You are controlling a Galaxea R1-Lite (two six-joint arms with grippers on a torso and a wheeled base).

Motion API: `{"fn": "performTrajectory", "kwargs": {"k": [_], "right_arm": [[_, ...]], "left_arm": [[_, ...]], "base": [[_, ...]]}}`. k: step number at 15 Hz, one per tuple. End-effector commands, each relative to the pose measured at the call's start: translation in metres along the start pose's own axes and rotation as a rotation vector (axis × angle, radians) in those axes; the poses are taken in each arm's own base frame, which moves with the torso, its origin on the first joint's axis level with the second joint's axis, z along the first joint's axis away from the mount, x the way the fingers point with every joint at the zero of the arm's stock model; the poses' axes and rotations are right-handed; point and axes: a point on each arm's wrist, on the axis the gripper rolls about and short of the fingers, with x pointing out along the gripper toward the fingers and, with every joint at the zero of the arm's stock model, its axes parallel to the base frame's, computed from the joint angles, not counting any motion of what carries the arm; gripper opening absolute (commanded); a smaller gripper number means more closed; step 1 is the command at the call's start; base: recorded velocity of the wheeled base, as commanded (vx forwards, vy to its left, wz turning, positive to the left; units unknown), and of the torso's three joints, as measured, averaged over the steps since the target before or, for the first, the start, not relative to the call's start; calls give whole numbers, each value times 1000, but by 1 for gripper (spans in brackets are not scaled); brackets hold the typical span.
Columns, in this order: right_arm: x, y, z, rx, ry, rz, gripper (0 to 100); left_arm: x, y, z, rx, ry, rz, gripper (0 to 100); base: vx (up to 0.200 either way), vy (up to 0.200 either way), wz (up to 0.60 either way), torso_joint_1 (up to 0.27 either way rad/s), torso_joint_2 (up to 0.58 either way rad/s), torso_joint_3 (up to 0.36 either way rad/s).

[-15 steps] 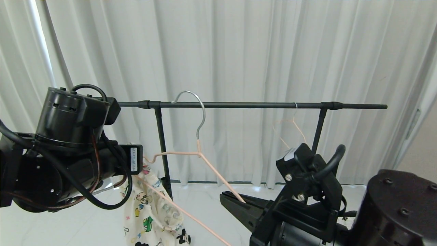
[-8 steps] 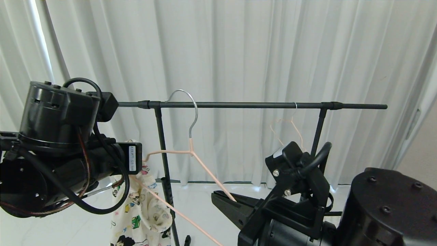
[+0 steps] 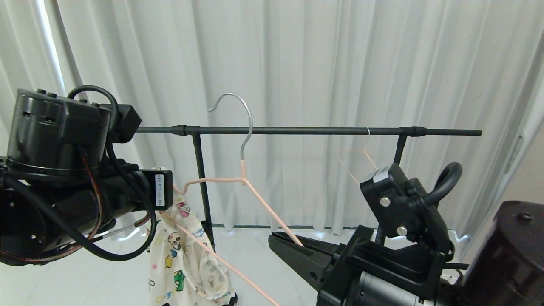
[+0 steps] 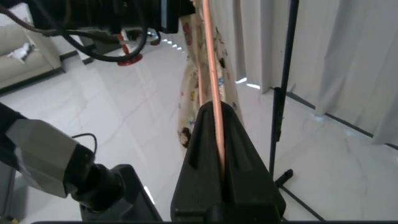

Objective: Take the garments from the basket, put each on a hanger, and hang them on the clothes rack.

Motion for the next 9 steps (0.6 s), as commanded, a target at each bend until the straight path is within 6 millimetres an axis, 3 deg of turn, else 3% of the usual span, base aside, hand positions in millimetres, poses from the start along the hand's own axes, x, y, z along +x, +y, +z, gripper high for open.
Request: {"fn": "performTrajectory", "kwargs": {"k": [1,6,9], "right_arm": [[-3,3,6,5,-22,13,0],[11,-1,-8,-5,22,-12,0],[19,1,-6,-2,10,-8,0]], "left_arm": [[-2,0,1,-1,-7,-3,0],[-29,-10,6,2,-77,-110,0],[-44,-12,7,4,-108,-166,0]], "base": [[0,0,0,0,0,0],[0,0,0,0,0,0],[0,0,0,0,0,0]]}}
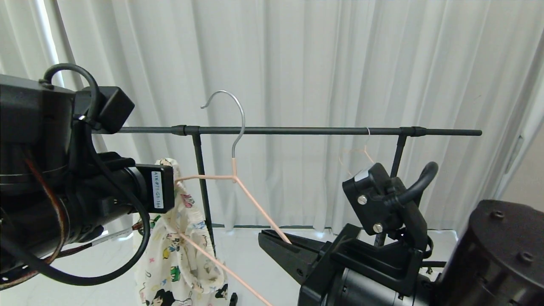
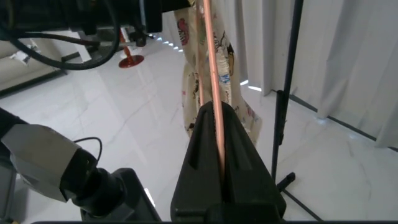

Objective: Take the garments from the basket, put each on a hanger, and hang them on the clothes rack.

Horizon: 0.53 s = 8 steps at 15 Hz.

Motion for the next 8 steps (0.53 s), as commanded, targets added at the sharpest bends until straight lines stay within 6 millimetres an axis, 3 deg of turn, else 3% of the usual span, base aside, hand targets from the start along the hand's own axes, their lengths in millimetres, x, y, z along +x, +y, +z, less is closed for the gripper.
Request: {"fn": "performTrajectory", "kwargs": {"k": [1,8], "right_arm": [[9,1,-2,-1,5,-3,0],[28,16,-16,-5,36,30,0]], "left_arm": [[-11,-2,2,-2,-29,-39,0],[-28,-21,12,-8,-79,-158,0]], "base": [[0,0,0,0,0,0],[0,0,0,0,0,0]]}}
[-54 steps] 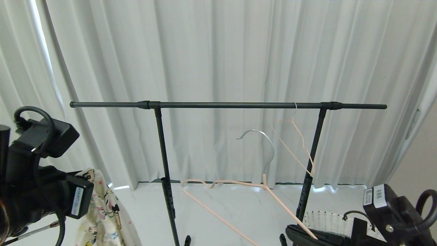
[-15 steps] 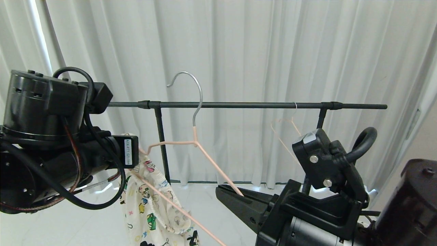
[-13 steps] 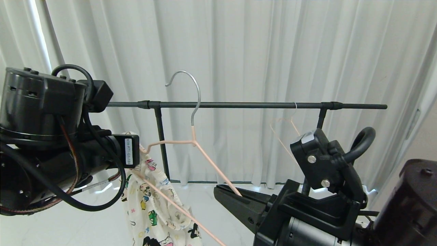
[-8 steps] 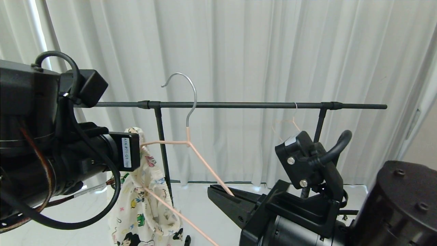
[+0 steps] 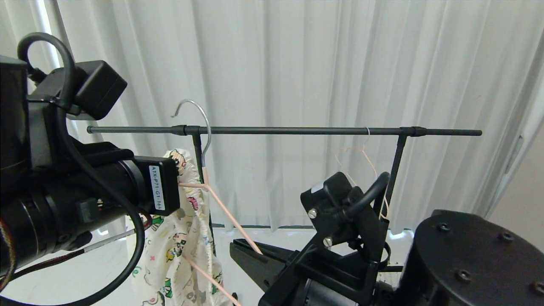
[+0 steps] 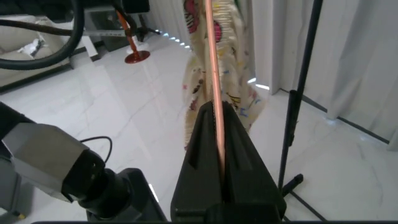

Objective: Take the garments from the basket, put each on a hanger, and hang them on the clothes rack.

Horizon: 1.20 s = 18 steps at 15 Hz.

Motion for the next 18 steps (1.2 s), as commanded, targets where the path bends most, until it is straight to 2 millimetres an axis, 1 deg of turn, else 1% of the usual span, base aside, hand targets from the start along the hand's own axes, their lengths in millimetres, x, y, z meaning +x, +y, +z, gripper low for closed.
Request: {"fn": "performTrajectory", "kwargs": {"k": [1,4,7,9,10,12,13,16,18], "right_arm": [[8,-1,-8,-3,21,-8,0],[15,-5,-12,-1,29,-27,0],[23,-3,-8,3,3,-37,0],[22,-7,-6,-1,-9,-69,0],[20,-8,0,-3,-30,-79,0],[17,-10,5,-16,-46,-89,0],[17,-10,5,-22,-46,-91,0],[18,-11,4,-30,-44,-96,0],[18,-19,6,-67,-47,-120,0]], "left_arm": [[-4,-5,3,0,-13,-27,0],[-7,-7,8,-3,-32,-44,0],[-6,-10,4,9,-18,-54,0],[-3,-8,6,-3,-31,-33,0],[0,-2,9,-23,-52,-4,0],[-1,-1,11,-18,-60,-1,0],[0,-1,11,-12,-60,-2,100],[-1,-7,10,-1,-63,-32,100],[-1,-7,11,-6,-75,-33,100]], "base": [[0,0,0,0,0,0],[0,0,0,0,0,0],[0,0,0,0,0,0],[0,0,0,0,0,0],[0,0,0,0,0,0],[0,0,0,0,0,0],[0,0,0,0,0,0],[0,0,0,0,0,0],[0,0,0,0,0,0]]}}
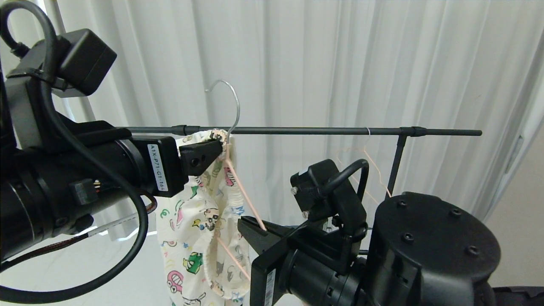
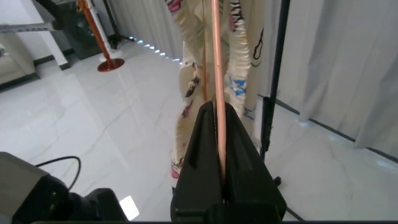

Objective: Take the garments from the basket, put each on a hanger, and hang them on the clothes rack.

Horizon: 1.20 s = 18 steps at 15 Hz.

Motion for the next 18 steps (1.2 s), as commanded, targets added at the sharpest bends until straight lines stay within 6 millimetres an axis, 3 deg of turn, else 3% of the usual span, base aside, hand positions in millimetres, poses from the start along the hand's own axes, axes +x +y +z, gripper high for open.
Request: {"fn": "performTrajectory", "kwargs": {"k": [1,4,10,12,14,18], "right_arm": [[1,-12,3,-48,-21,-32,0],[-1,-24,6,-92,-72,-55,0],[-3,-28,13,-136,-121,-91,0],[-7,-36,11,-206,-143,-110,0],[-28,-49,4,-278,-138,-123,0],[-84,-62,-17,-375,-74,9,0]], "left_arm": [[0,0,-1,3,3,-3,100],[-2,2,-2,3,1,1,100],[-4,4,-8,24,16,5,100],[-15,13,-23,97,33,6,100],[-29,24,-37,139,1,-38,100],[-54,54,-67,271,-81,-203,100]], "base": [[0,0,0,0,0,0],[0,0,0,0,0,0],[0,0,0,0,0,0],[0,0,0,0,0,0],[0,0,0,0,0,0],[0,0,0,0,0,0]]}}
